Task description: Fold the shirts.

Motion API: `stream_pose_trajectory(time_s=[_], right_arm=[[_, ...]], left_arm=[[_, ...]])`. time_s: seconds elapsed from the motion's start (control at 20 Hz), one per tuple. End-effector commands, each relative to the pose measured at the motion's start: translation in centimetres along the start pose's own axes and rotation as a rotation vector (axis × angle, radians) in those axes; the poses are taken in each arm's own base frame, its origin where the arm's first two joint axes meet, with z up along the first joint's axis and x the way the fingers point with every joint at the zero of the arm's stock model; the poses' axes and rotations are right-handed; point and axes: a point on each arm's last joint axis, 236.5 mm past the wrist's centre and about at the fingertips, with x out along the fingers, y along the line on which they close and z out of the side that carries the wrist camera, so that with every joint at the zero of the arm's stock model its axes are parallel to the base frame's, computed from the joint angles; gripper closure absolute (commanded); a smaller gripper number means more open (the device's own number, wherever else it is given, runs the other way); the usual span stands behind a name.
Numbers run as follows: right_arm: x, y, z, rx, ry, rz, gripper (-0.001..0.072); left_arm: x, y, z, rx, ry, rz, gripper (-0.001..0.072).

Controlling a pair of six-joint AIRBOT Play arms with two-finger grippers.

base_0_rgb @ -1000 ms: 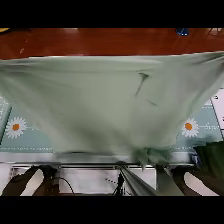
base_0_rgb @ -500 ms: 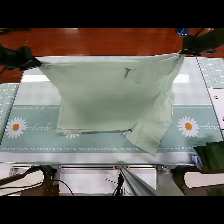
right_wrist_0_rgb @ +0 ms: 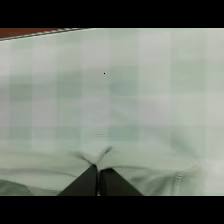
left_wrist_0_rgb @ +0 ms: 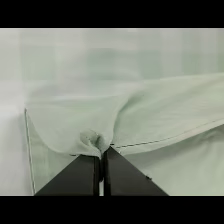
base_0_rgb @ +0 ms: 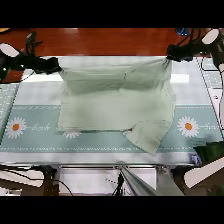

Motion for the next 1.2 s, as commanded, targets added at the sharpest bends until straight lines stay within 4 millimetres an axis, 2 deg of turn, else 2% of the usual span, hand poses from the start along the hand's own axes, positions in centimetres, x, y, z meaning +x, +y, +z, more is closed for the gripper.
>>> stream_pose_trajectory(time_s=[0.0, 0.1, 0.2, 0.4, 0.55, 0.8, 0.85, 0.9, 0.95, 1.05, 1.1, 1.15], right_arm=[[2.3, -0.8, -1.5, 0.022, 0.053, -0.002, 0.0688], [2.0, -0.9, -2.2, 0.023, 0.085, -0.002, 0.0688], [0.7, -1.3, -3.2, 0.022, 0.135, -0.007, 0.0688], [-2.6, -1.8, -7.7, 0.014, 0.341, -0.029, 0.0688], [-3.5, -3.1, -10.4, 0.003, 0.460, -0.088, 0.0688], [-3.3, -3.3, -11.6, 0.064, 0.496, -0.099, 0.0676], [-3.3, -3.1, -11.6, 0.051, 0.496, -0.090, 0.0563], [-3.8, -2.8, -11.8, 0.019, 0.510, -0.070, 0.0437], [-4.8, -2.8, -12.3, -0.026, 0.537, -0.062, 0.0390], [-8.4, -4.0, -14.2, -0.100, 0.650, -0.098, 0.0390], [-11.1, -5.1, -15.4, -0.097, 0.722, -0.156, 0.0391], [-12.8, -5.7, -15.1, -0.051, 0.707, -0.185, 0.0391]], left_arm=[[2.4, 1.0, -0.7, -0.036, 0.023, 0.008, 0.0684], [2.0, 1.0, -0.7, -0.035, 0.030, 0.004, 0.0684], [0.9, 0.5, -1.6, -0.023, 0.095, -0.019, 0.0684], [-1.5, 0.0, -5.0, -0.015, 0.274, -0.070, 0.0684], [-1.1, 0.7, -7.1, -0.023, 0.363, -0.064, 0.0684], [0.5, 1.6, -8.4, -0.092, 0.420, -0.061, 0.0681], [0.3, 1.6, -8.3, -0.091, 0.416, -0.061, 0.0611], [-0.1, 1.7, -8.0, -0.090, 0.413, -0.061, 0.0437], [-1.1, 1.9, -7.8, -0.089, 0.426, -0.064, 0.0301], [-4.1, 2.7, -7.9, -0.093, 0.473, -0.069, 0.0297], [-5.9, 3.2, -8.3, -0.108, 0.498, -0.076, 0.0297], [-7.6, 3.6, -8.8, -0.127, 0.517, -0.080, 0.0297]])
